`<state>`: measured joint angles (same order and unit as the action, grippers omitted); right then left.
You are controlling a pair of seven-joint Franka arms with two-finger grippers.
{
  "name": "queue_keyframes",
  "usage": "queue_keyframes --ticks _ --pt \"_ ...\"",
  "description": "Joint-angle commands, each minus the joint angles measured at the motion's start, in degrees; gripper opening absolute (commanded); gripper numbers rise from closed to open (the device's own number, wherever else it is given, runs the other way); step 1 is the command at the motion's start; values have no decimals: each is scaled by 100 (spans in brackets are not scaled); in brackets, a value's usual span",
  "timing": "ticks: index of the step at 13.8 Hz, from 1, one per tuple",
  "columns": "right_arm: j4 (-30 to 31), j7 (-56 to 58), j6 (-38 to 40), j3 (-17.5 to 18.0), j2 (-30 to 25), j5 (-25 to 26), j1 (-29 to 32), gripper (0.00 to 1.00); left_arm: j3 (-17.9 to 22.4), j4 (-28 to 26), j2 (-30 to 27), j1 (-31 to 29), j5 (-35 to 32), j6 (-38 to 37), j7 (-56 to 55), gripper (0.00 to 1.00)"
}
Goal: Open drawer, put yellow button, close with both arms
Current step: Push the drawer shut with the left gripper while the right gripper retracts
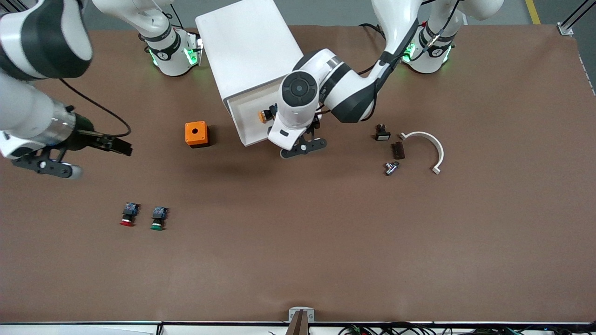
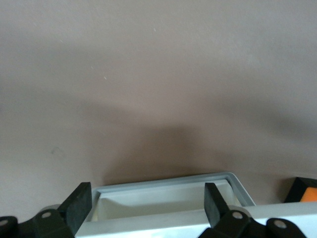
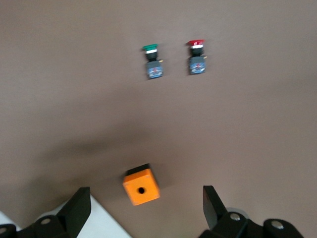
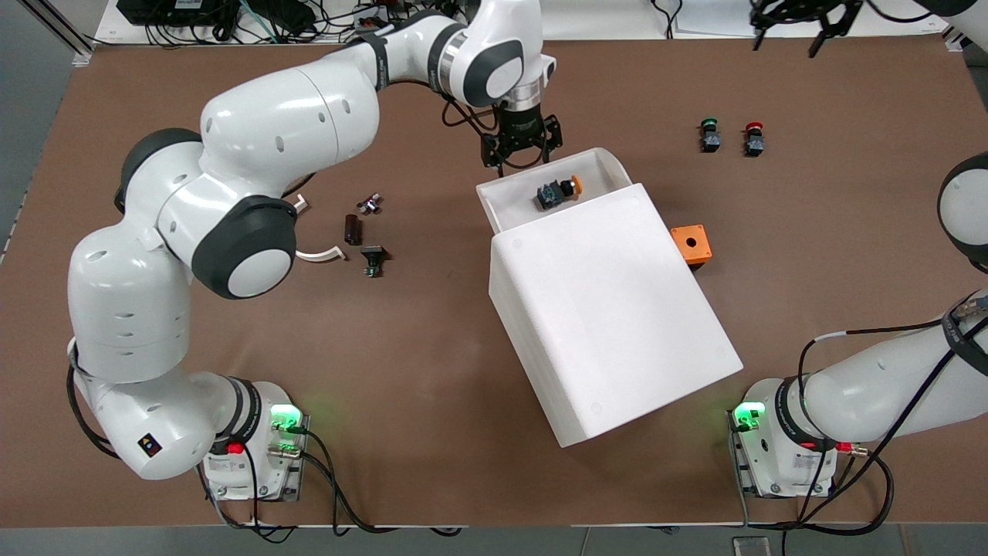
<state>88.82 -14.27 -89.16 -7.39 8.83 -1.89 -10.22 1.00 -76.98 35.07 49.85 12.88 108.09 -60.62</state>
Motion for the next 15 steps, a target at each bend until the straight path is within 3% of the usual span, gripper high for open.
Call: queue_keyframes --ticks 1,9,15 --pt "-145 826 135 124 -22 224 405 100 -30 -45 8 288 57 124 -309 100" --pt "-286 1778 329 133 22 295 1013 100 -557 -186 -9 429 57 -7 -1311 100" --pt "-338 1778 329 133 31 304 1013 100 -804 -274 -44 395 57 -16 -1611 100"
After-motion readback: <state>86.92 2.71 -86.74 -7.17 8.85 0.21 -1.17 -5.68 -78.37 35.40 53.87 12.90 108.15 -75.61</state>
